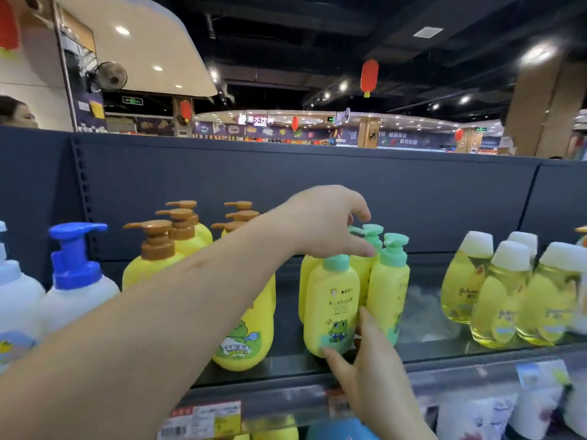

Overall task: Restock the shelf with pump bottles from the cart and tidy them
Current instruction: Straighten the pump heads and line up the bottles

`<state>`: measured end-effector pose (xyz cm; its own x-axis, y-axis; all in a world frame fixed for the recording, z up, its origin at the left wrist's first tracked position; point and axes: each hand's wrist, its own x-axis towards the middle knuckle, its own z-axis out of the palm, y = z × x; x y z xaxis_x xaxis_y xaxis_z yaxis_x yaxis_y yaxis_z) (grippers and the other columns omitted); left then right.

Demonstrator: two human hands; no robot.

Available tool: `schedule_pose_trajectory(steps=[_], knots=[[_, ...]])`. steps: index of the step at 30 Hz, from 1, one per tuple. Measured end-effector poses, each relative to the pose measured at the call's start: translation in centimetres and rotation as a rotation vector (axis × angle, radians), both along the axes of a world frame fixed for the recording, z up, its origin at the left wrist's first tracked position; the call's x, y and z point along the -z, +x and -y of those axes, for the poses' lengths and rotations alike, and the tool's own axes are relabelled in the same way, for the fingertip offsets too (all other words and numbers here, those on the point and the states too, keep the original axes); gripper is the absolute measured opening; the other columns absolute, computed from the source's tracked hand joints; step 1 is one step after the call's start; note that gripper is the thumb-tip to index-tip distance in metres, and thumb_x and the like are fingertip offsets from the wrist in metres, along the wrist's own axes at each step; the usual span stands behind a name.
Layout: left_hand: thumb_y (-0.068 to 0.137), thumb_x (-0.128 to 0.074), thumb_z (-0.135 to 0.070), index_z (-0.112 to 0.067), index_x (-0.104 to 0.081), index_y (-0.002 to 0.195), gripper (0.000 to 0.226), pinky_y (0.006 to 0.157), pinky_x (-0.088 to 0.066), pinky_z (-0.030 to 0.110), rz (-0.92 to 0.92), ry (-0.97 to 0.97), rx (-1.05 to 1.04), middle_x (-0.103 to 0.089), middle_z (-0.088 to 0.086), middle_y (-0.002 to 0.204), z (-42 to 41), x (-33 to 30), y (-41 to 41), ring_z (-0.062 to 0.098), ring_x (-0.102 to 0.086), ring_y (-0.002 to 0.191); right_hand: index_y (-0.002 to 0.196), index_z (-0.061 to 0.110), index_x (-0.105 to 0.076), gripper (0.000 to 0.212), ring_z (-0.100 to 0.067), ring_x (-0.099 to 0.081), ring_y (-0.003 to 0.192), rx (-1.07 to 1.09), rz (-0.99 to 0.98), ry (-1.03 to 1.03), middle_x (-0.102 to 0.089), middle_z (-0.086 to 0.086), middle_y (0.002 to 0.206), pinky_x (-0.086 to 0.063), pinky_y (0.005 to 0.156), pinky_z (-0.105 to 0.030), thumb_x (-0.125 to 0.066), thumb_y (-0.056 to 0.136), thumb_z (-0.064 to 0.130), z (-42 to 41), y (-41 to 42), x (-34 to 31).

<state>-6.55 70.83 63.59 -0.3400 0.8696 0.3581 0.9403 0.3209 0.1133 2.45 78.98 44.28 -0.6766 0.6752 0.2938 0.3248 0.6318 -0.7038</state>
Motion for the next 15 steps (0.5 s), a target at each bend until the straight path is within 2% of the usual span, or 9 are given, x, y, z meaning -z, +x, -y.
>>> schedule_pose_trajectory(steps=[3,5,7,11,15], knots=[[0.082,-0.068,-0.032,-0.025,-0.066,0.117,0.036,0.084,-0.046,0.027,-0.096,0.017,-0.046,-0.064,-0.008,0.116,-0.3,0.2,-0.7,0.012,-0.057,0.099,0.131,0.024,-0.044,0.065,-0.018,-0.056,0.102,-0.009,0.058,0.072,-0.053,0.001,0.112,-0.050,0.087,-0.035,-0.068,0.076,0.047,-0.1,-0.1,-0.2],[0.083,-0.069,-0.026,-0.024,-0.067,0.117,0.035,0.082,-0.043,0.023,-0.074,-0.014,-0.049,-0.065,-0.009,0.114,0.1,-0.3,-1.3,0.009,-0.055,0.094,0.124,0.025,-0.048,0.054,-0.017,-0.055,0.100,-0.024,0.049,0.068,-0.053,0.003,0.110,-0.049,0.086,-0.033,-0.067,0.078,0.046,0.0,0.0,-0.5],[0.081,-0.071,-0.027,-0.024,-0.068,0.117,0.036,0.083,-0.047,0.025,-0.011,-0.045,-0.044,-0.067,-0.011,0.110,0.7,-1.0,-1.9,0.008,-0.060,0.094,0.124,0.025,-0.046,0.052,-0.015,-0.057,0.101,-0.048,0.034,0.032,-0.057,0.006,0.113,-0.050,0.085,-0.032,-0.067,0.080,0.045,0.2,0.0,-0.8],[0.078,-0.073,-0.037,-0.025,-0.074,0.105,0.029,0.069,-0.046,0.018,0.029,-0.075,-0.061,-0.063,-0.020,0.088,1.1,-1.6,-2.7,0.002,-0.060,0.083,0.128,0.028,-0.041,0.052,-0.017,-0.059,0.102,-0.103,0.033,-0.014,-0.063,0.008,0.114,-0.050,0.084,-0.032,-0.065,0.083,0.039,0.3,0.0,-1.7],[0.076,-0.072,-0.045,-0.023,-0.076,0.098,0.031,0.067,-0.047,0.019,0.055,-0.040,-0.094,-0.067,-0.015,0.091,0.5,-1.5,-3.0,0.004,-0.060,0.083,0.133,0.029,-0.039,0.056,-0.017,-0.058,0.106,-0.140,0.033,-0.035,-0.063,0.007,0.117,-0.050,0.088,-0.034,-0.065,0.084,0.037,0.3,0.0,-2.0]])
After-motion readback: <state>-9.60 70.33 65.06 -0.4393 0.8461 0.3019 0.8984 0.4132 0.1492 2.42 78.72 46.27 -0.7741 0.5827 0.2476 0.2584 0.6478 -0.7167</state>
